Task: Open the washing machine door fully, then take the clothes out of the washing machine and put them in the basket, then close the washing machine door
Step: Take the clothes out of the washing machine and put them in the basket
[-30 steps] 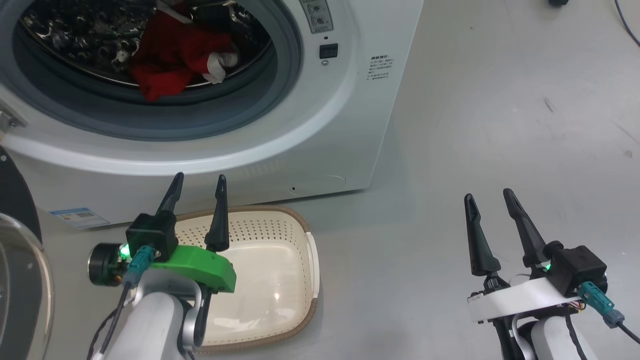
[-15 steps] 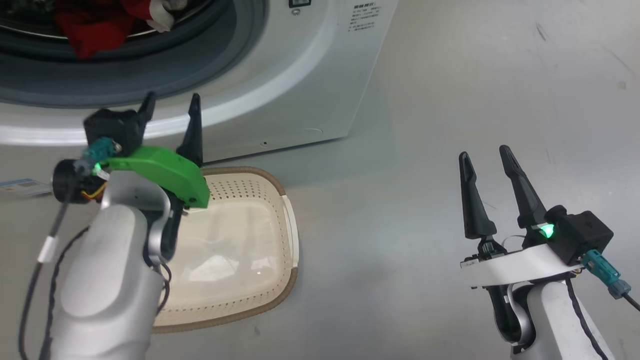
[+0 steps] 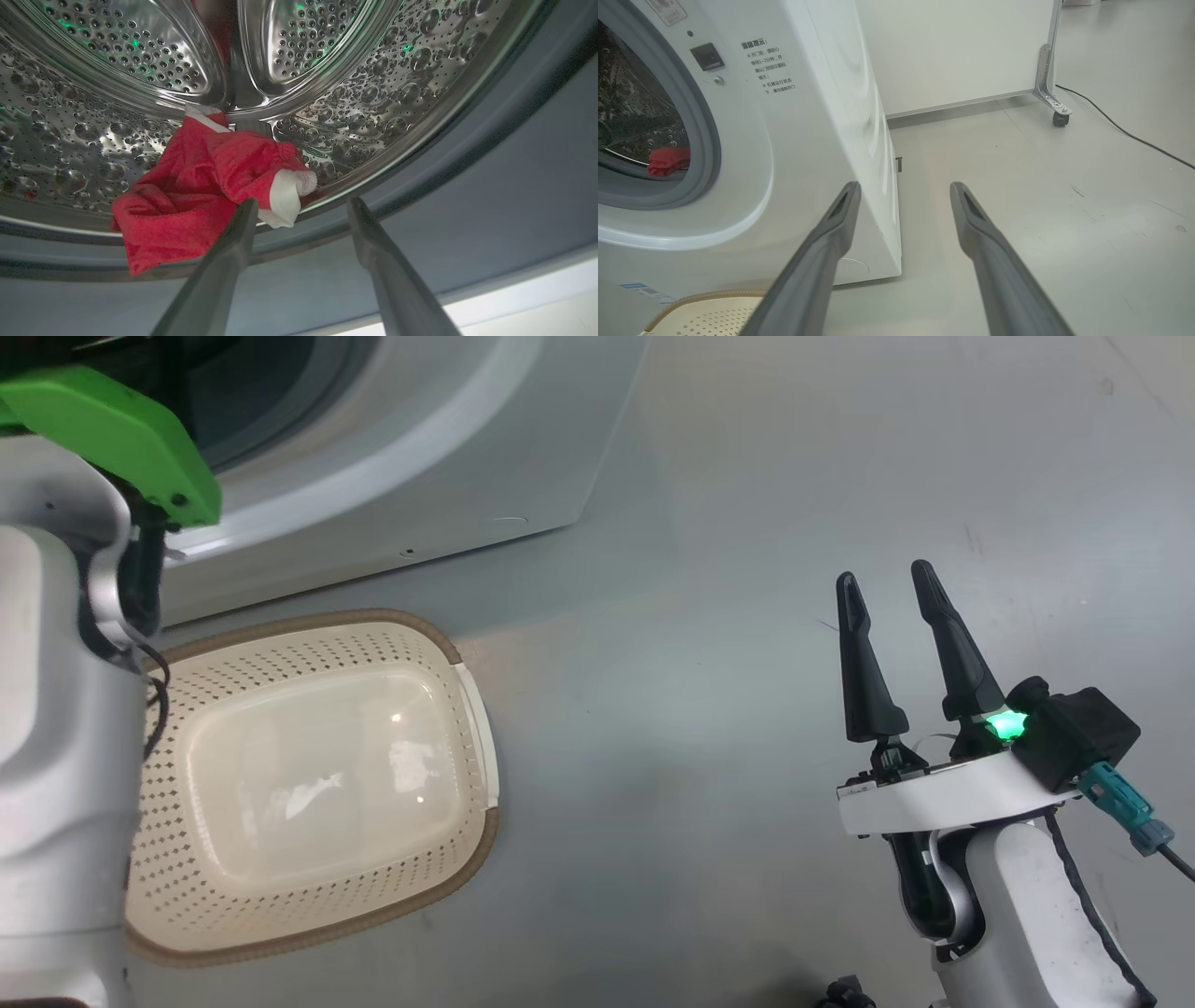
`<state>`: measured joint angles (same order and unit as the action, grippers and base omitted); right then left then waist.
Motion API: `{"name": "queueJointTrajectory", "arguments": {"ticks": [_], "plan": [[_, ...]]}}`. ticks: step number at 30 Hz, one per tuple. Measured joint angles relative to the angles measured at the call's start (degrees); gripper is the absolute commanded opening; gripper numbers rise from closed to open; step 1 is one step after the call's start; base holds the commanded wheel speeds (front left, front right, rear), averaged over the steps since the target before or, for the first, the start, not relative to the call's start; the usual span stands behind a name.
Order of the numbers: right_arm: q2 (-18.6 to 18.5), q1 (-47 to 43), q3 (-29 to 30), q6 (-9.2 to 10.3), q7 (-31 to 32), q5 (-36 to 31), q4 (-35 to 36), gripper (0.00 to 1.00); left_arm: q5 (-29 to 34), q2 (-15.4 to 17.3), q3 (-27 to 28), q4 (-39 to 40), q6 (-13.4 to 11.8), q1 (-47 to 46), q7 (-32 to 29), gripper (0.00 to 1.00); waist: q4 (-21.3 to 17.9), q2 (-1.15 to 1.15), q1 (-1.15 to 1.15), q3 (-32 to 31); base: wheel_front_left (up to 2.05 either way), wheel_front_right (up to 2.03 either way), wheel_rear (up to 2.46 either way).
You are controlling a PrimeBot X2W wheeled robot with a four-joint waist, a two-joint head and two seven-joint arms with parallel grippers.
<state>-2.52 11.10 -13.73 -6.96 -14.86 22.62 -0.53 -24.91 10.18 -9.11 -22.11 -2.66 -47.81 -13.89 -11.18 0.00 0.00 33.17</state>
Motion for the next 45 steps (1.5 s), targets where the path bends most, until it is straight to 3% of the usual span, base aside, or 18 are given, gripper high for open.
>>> {"name": "queueJointTrajectory", "arguments": {"ticks": [16,29,30,33,34,45], "plan": [[0.01,4.25,-2.88,-0.01,0.00,4.66,0.16,1.00,1.56,6.79,1.68,-5.27,-0.43,-12.39,-8.90,1.00,-5.88,0.00,0.00,6.06,0.00,0.00,0.00],[0.02,6.26,-3.07,-0.02,0.00,6.12,0.12,1.00,2.10,8.99,3.46,-10.37,-1.67,-15.40,-11.49,1.00,-9.09,0.00,0.00,10.02,0.00,0.00,0.00],[0.03,6.28,-3.07,-0.02,0.00,6.12,0.11,1.00,2.25,9.02,3.53,-10.53,-1.81,-15.64,-11.49,0.91,-9.19,0.00,0.00,10.15,0.00,0.00,0.00],[0.03,6.45,-3.05,-0.02,0.00,6.13,0.07,1.00,2.45,9.02,3.46,-10.91,-2.16,-16.20,-11.33,0.28,-9.33,0.00,0.00,10.44,0.00,0.00,0.00],[0.03,6.58,-3.05,-0.02,0.00,6.13,0.03,1.00,2.69,8.99,3.41,-11.02,-2.16,-16.21,-11.24,0.00,-9.34,0.00,0.00,10.51,0.00,0.00,0.00],[0.02,7.70,-1.96,-0.02,0.00,5.98,-0.54,1.00,3.36,8.03,1.88,-12.90,-2.04,-16.19,-7.60,0.00,-8.72,0.00,0.00,10.00,0.00,0.00,0.00]]}}
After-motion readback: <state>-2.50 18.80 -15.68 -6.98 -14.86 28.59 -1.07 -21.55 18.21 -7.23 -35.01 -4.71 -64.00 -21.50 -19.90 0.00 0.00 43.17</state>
